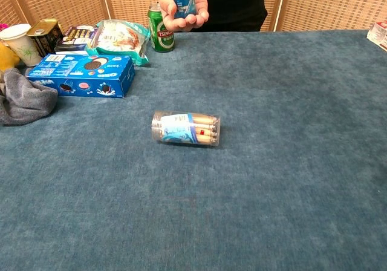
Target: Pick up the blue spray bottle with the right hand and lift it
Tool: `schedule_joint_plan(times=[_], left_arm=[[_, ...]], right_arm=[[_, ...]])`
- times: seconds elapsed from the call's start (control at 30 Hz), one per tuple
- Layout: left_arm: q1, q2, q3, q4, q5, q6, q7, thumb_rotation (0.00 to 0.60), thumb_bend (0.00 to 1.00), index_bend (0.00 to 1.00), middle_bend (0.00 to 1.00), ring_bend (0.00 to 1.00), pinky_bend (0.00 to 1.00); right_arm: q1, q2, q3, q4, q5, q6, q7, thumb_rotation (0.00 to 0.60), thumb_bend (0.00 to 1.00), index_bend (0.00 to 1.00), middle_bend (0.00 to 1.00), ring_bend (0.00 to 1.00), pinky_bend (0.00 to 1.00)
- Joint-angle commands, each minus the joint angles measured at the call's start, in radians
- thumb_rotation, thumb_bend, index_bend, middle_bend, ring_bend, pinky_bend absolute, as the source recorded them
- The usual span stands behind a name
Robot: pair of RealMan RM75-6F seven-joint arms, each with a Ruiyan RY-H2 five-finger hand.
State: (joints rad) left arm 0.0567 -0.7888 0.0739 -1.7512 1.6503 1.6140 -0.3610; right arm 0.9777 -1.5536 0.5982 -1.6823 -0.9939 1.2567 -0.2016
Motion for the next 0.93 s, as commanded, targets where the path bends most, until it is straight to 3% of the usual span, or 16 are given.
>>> schedule_joint_plan(times=[0.03, 0.17, 0.3, 0.43, 0.53, 0.73, 0.93], left_arm=[[0.001, -0.001, 0.001, -0.001, 0.003, 0.003, 0.003, 0.600, 0.14, 0.00, 0.00, 0.00, 0.09], [0.003, -0.003, 0.002, -0.004, 0.009, 0.007, 0.011, 0.600, 0.14, 0.00, 0.00, 0.00, 0.09], [0.004, -0.009, 0.006, -0.016, 0.020, 0.006, 0.041, 0.600, 0.14, 0.00, 0.00, 0.00, 0.09], [0.003, -0.015, 0.007, -0.030, 0.020, 0.001, 0.073, 0.600, 0.14, 0.00, 0.00, 0.00, 0.09], [0.002, -0.019, 0.007, -0.037, 0.019, -0.004, 0.095, 0.600, 0.14, 0.00, 0.00, 0.00, 0.09], [0.004, -0.029, 0.007, -0.050, 0.019, -0.004, 0.133, 0.600, 0.14, 0.00, 0.00, 0.00, 0.09], [0.007, -0.037, 0.010, -0.056, 0.024, -0.003, 0.162, 0.600, 0.14, 0.00, 0.00, 0.00, 0.09]], right_arm=[[-0.098, 0.120, -0.041, -0.083, -0.085, 0.041, 0.000, 0.166, 0.00, 0.07, 0.07, 0.09, 0.31], [-0.187, 0.210, -0.090, -0.114, -0.151, 0.069, 0.036, 0.160, 0.00, 0.08, 0.07, 0.10, 0.31], [-0.369, 0.359, -0.240, -0.064, -0.313, 0.128, 0.147, 0.168, 0.00, 0.08, 0.08, 0.11, 0.31], [-0.481, 0.409, -0.346, 0.029, -0.416, 0.191, 0.239, 0.169, 0.00, 0.11, 0.09, 0.11, 0.30], [-0.563, 0.432, -0.419, 0.082, -0.443, 0.230, 0.230, 0.166, 0.00, 0.14, 0.10, 0.11, 0.26], [-0.676, 0.457, -0.493, 0.105, -0.419, 0.263, 0.175, 0.156, 0.00, 0.16, 0.10, 0.07, 0.20], [-0.743, 0.440, -0.519, 0.136, -0.415, 0.298, 0.141, 0.144, 0.00, 0.16, 0.09, 0.04, 0.18]])
